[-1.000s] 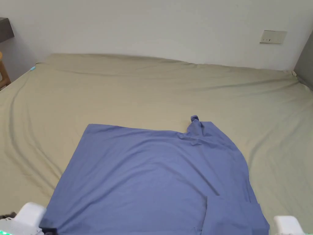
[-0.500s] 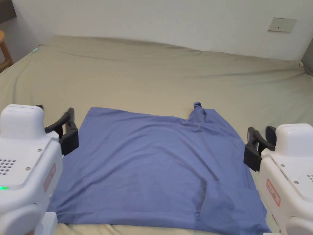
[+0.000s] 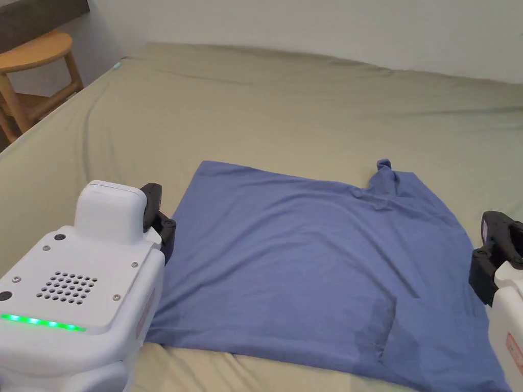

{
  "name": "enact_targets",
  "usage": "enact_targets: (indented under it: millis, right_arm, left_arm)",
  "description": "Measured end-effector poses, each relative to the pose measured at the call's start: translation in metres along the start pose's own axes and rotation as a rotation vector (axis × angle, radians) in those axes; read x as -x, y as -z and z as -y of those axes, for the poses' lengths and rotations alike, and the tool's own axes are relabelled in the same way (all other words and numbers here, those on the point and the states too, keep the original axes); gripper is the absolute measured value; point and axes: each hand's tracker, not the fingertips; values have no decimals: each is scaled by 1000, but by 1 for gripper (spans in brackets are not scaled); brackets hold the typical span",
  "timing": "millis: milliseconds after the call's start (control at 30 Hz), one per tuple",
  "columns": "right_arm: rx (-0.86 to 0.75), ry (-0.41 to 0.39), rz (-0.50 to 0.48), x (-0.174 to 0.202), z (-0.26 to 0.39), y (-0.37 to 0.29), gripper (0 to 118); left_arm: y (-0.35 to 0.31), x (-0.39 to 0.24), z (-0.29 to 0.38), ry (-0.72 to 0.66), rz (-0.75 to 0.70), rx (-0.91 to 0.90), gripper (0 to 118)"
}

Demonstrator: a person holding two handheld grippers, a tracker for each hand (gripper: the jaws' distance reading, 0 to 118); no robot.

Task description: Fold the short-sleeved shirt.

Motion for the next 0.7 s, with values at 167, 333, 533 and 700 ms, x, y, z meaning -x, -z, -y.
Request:
enact_targets:
  millis: [167, 333, 533, 700]
  right_arm:
    - [50, 9, 1, -9, 9, 3, 0]
    - [104, -1, 5, -16, 18, 4, 0]
    - [155, 10, 18, -24, 23, 8, 0]
    - [187, 13, 27, -27, 29, 15, 0]
  left_arm:
    - [26, 31, 55, 37, 55, 361, 3]
    - [52, 54, 144, -28, -18, 639, 68]
    - [73, 71, 185, -89, -77, 757, 115]
    - [93, 70, 186, -54, -68, 758, 112]
